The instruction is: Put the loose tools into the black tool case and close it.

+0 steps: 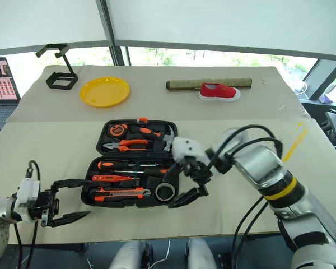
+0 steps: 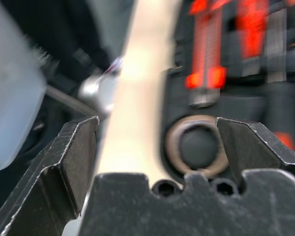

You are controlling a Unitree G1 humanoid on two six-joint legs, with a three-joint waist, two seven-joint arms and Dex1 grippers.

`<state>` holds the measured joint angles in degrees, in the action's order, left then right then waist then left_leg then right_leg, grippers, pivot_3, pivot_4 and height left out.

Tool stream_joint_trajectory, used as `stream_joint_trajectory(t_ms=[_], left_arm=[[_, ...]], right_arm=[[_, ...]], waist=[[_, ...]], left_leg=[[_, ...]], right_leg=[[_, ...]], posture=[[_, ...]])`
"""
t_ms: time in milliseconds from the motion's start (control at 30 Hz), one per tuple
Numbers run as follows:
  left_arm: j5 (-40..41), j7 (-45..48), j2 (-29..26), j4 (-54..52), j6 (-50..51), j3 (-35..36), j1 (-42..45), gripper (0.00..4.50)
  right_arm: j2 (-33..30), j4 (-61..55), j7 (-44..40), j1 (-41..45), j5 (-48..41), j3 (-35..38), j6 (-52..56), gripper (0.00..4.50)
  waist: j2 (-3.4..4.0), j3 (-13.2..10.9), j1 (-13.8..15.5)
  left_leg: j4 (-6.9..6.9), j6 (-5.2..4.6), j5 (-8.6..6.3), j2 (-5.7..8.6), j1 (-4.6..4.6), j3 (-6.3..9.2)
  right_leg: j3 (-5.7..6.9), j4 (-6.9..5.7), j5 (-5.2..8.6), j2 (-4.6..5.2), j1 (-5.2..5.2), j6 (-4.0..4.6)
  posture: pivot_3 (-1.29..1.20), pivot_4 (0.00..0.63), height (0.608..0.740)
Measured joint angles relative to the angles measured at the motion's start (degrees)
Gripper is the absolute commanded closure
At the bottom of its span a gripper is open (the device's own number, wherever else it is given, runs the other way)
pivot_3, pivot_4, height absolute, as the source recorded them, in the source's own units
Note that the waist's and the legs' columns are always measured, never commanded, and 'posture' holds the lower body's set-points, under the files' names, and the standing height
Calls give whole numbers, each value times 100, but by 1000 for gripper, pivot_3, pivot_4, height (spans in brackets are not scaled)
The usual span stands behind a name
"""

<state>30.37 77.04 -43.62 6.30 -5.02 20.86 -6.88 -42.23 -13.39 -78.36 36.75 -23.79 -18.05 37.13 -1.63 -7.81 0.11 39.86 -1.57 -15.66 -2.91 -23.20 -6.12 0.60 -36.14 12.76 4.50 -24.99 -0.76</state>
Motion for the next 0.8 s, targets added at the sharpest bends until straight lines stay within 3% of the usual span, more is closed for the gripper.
stream_joint_trajectory(t_ms=[67, 167, 333, 467, 500, 533, 800], left_arm=[[-98, -854, -55, 58, 657, 215, 20, 0], [79, -1763, -39, 59, 1568, 481, 227, 657], [47, -2819, 339, 79, 2038, 454, 936, 2349], [-385, -3383, 504, 242, 2382, -143, 1546, 3789], [-503, -3430, 506, 252, 2491, -335, 1625, 4347], [-606, -3435, 496, 257, 2553, -495, 1666, 4493], [-1030, -2834, 298, 336, 2557, -1185, 2024, 4493]], right_arm=[[62, 255, 297, -368, 7, 395, -316, 578], [197, 666, 791, -624, 197, 753, -758, 1461], [775, 1820, 1788, -602, 1041, 807, -2032, 3103], [1275, 3001, 2437, -333, 1699, 696, -3046, 4440], [1358, 3181, 2490, -295, 1814, 672, -3209, 4500], [1420, 3301, 2515, -274, 1867, 645, -3298, 4500], [1815, 3475, 2401, -230, 2029, 460, -3143, 4500]], waist=[[0, -1, 0], [0, -1, -11], [-1, -1, -26], [0, -2, -37], [0, -2, -47], [0, -2, -61], [4, -4, -73]], left_leg=[[0, 0, 0, 0, 1, 0], [0, 1, 1, 0, 2, -1], [-1, 6, 4, 6, 4, -19], [-2, 16, 11, 10, -2, -35], [-4, 21, 14, 9, -4, -35], [-5, 26, 17, 9, -4, -35], [-6, 25, 16, 9, -3, -38]], right_leg=[[-4, -3, -1, 0, -1, -2], [-6, -5, -1, -1, -3, -3], [-7, -7, -2, -6, 1, -1], [-7, -6, -5, -8, -1, -2], [-7, -3, -5, -10, -2, -2], [-7, -4, -5, -10, -2, -2], [-9, -4, -4, -8, -1, -2]], posture=[[0, 150, 740], [0, 150, 740], [0, 150, 740], [0, 150, 740], [0, 150, 740], [0, 150, 740], [0, 150, 740]])
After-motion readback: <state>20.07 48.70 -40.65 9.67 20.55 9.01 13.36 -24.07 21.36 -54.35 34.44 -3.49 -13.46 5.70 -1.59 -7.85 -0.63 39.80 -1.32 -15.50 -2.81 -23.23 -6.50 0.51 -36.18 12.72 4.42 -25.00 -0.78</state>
